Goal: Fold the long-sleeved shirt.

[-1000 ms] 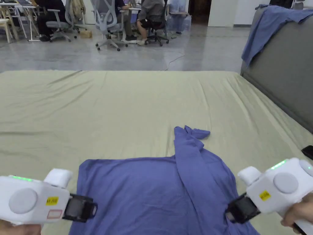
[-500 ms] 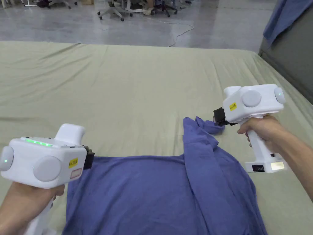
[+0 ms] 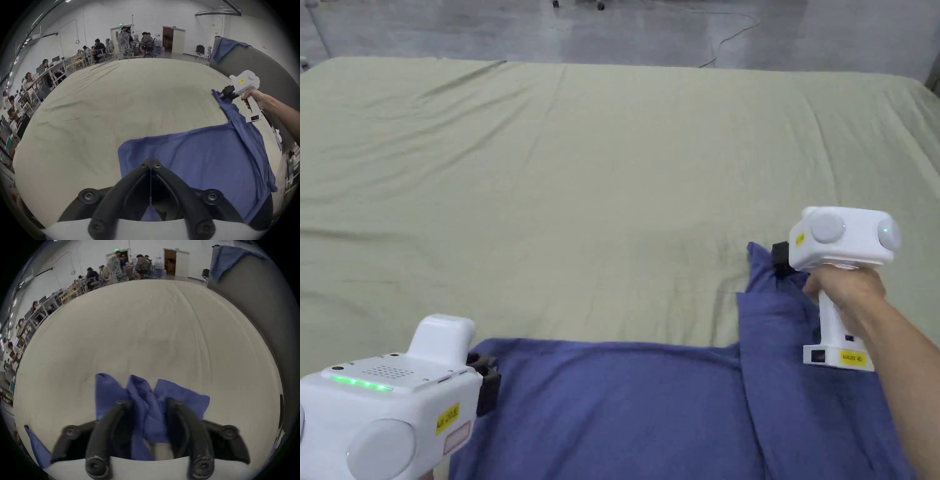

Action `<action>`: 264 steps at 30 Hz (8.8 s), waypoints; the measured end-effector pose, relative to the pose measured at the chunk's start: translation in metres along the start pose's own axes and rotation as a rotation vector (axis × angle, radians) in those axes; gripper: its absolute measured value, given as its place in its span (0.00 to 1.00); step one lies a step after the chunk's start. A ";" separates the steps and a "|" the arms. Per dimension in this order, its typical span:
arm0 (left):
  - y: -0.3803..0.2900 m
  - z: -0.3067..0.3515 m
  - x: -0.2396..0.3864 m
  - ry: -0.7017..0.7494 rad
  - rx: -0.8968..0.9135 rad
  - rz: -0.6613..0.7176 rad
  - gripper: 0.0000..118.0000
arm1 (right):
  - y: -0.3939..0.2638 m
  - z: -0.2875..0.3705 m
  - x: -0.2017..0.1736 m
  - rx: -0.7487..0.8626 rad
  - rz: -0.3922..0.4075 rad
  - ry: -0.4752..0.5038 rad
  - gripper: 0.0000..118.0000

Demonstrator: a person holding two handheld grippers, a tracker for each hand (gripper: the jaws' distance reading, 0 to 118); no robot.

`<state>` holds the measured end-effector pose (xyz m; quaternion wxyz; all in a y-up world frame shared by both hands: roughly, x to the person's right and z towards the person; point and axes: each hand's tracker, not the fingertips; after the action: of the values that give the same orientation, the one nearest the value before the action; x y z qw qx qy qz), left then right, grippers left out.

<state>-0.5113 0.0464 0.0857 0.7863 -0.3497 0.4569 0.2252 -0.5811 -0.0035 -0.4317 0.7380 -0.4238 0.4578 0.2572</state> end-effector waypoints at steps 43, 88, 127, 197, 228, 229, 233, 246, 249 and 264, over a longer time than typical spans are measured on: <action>-0.058 0.122 0.031 -0.050 0.120 0.011 0.00 | -0.329 0.319 0.067 0.194 0.014 0.209 0.00; 0.013 0.049 0.013 0.078 0.092 0.004 0.02 | -0.132 0.163 0.047 -0.037 0.130 0.084 0.01; -0.185 0.140 0.012 0.003 -0.228 -0.068 0.66 | -0.398 0.276 0.076 -0.145 0.321 0.031 0.31; -0.180 0.046 -0.054 -0.481 -0.236 0.444 0.05 | -0.377 0.318 0.012 0.421 -0.002 0.146 0.00; -0.114 0.152 -0.096 -0.451 -0.082 0.420 0.05 | -0.373 0.316 0.020 0.397 -0.034 0.138 0.00; -0.107 0.152 -0.077 -0.483 -0.077 0.401 0.05 | -0.373 0.315 0.019 0.395 -0.033 0.137 0.00; -0.085 0.141 0.011 -0.632 -0.137 0.361 0.05 | -0.373 0.314 0.020 0.392 -0.031 0.136 0.00; -0.097 0.035 0.148 -0.759 -0.286 0.310 0.77 | -0.373 0.318 0.028 0.395 -0.034 0.113 0.00; -0.092 0.056 0.137 -0.908 -0.159 0.358 1.00 | -0.372 0.317 0.029 0.389 -0.042 0.113 0.00; -0.156 0.105 0.139 -0.336 0.129 0.059 0.00 | -0.376 0.317 0.014 0.360 -0.012 0.159 0.00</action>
<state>-0.2804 0.0290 0.0531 0.8653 -0.2424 0.3429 0.2738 -0.1414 0.0779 -0.2279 0.7648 -0.3069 0.5508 0.1325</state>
